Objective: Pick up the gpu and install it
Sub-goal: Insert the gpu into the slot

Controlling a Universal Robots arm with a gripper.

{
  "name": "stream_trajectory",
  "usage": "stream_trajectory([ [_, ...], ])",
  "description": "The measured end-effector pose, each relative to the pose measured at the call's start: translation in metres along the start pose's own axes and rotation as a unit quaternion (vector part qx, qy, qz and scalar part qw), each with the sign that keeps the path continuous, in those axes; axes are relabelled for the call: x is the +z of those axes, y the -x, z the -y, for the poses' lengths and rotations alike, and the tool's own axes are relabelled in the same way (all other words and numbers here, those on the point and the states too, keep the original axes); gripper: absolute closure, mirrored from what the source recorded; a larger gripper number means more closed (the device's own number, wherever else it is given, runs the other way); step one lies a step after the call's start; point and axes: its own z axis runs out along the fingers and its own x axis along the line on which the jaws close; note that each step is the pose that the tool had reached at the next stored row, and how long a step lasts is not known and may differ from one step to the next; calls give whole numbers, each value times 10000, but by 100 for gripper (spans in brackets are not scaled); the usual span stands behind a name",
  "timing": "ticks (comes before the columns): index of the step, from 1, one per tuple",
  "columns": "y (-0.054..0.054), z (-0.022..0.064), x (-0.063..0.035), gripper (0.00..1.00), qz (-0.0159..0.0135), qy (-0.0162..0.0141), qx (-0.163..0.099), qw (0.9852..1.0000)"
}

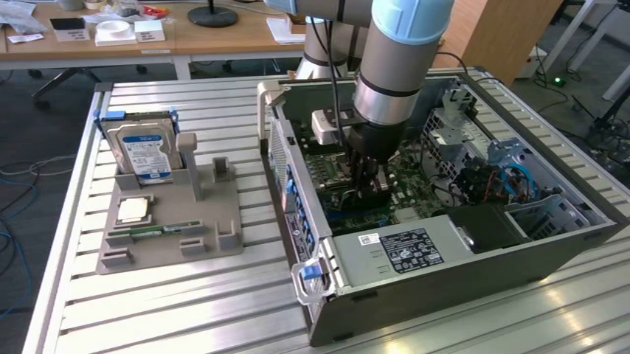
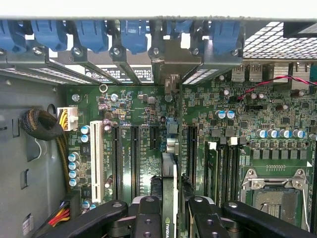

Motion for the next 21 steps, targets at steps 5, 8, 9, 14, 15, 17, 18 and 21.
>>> stream_trajectory([
  [5, 0, 0, 0, 75, 0, 0, 0, 10000],
  [8, 2, -5, 6, 74, 9, 2, 4, 10000],
  [9, 1, -5, 4, 74, 4, -1, 5, 10000],
  [14, 0, 0, 0, 61, 0, 0, 0, 10000],
  [15, 0, 0, 0, 61, 0, 0, 0, 10000],
  [17, 0, 0, -18, 61, -1, 1, 0, 10000],
  [18, 1, 0, -35, 61, -1, 0, 0, 10000],
  [21, 5, 2, -125, 61, 0, 0, 0, 10000],
])
